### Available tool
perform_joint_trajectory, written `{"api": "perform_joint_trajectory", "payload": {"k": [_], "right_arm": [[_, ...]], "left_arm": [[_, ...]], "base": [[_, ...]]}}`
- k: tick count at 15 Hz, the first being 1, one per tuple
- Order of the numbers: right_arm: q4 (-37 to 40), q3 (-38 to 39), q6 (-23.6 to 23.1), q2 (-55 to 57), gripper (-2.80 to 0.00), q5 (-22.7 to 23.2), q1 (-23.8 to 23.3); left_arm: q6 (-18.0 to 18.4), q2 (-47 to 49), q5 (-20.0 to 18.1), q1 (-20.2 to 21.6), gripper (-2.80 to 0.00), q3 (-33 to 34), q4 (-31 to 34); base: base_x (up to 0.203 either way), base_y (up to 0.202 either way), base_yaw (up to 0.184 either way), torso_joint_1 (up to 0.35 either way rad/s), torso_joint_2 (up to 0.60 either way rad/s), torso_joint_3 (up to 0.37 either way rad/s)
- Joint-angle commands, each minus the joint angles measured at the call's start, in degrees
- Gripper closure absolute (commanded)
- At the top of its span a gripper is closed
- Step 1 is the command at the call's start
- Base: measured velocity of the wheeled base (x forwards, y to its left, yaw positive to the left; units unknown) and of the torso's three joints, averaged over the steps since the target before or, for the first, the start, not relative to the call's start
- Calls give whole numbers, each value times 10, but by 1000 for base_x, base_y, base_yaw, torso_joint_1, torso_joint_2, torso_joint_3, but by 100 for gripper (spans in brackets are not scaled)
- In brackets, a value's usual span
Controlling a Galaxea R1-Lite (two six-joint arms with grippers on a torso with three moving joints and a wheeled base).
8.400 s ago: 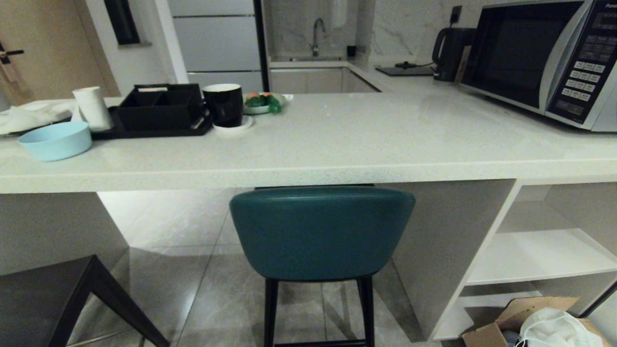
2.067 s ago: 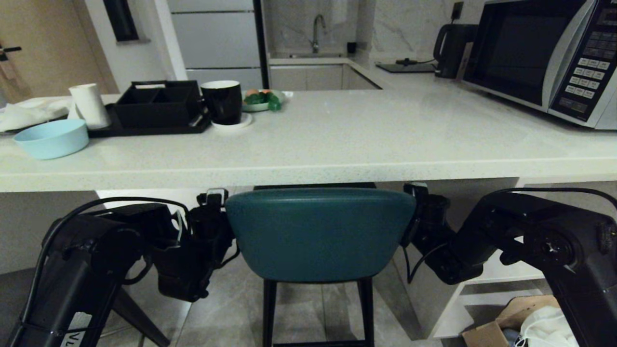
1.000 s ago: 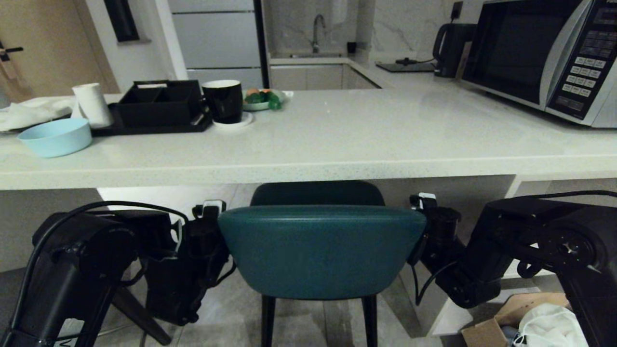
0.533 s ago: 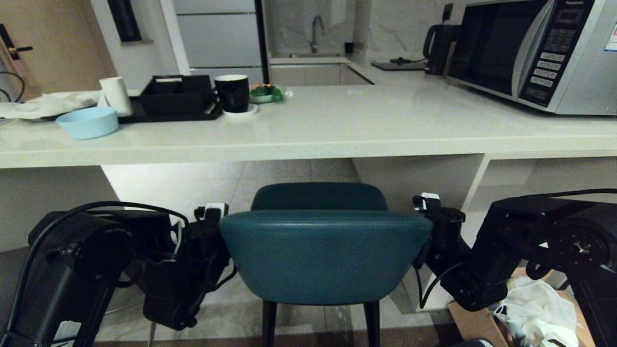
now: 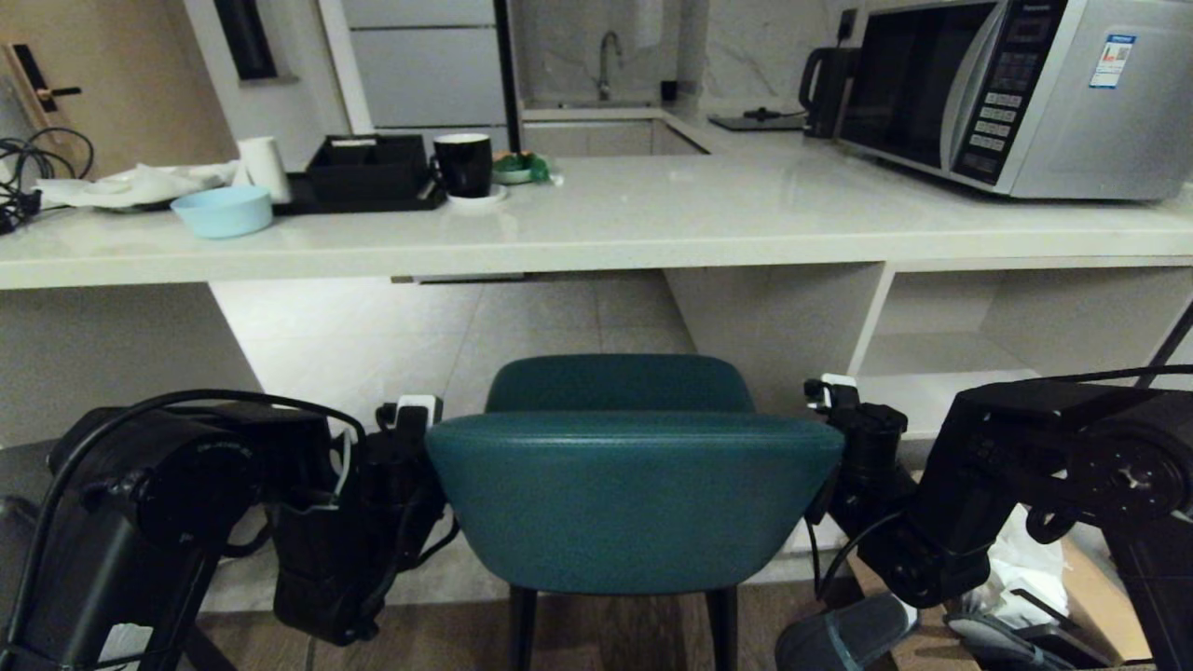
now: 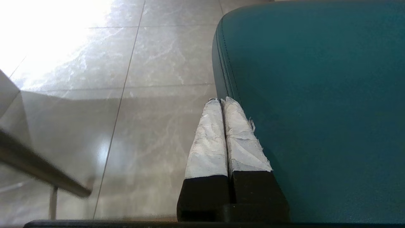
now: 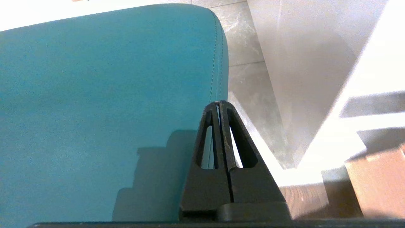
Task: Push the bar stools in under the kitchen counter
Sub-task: Pull the blue chair out from under the dining table
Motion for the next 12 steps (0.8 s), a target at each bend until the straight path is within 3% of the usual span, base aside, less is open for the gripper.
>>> {"api": "perform_joint_trajectory", "payload": {"k": [1, 8, 10, 12], "right_arm": [[-8, 5, 1, -4, 0, -1, 23], [-11, 9, 2, -9, 0, -8, 17], [-11, 10, 1, -25, 0, -14, -7], [-10, 19, -3, -46, 0, -12, -59]], "left_arm": [[0, -2, 2, -16, 0, 2, -4], [0, -10, 12, -22, 0, 12, -4], [1, -22, 11, -9, 0, 9, -4], [2, -29, 10, 15, 0, 6, -4]], "base": [[-192, 0, -2, 2, 4, 4], [-190, 0, -2, 0, 2, 3], [-44, 0, 0, -4, 1, 0], [0, 0, 0, 0, 0, 0]]}}
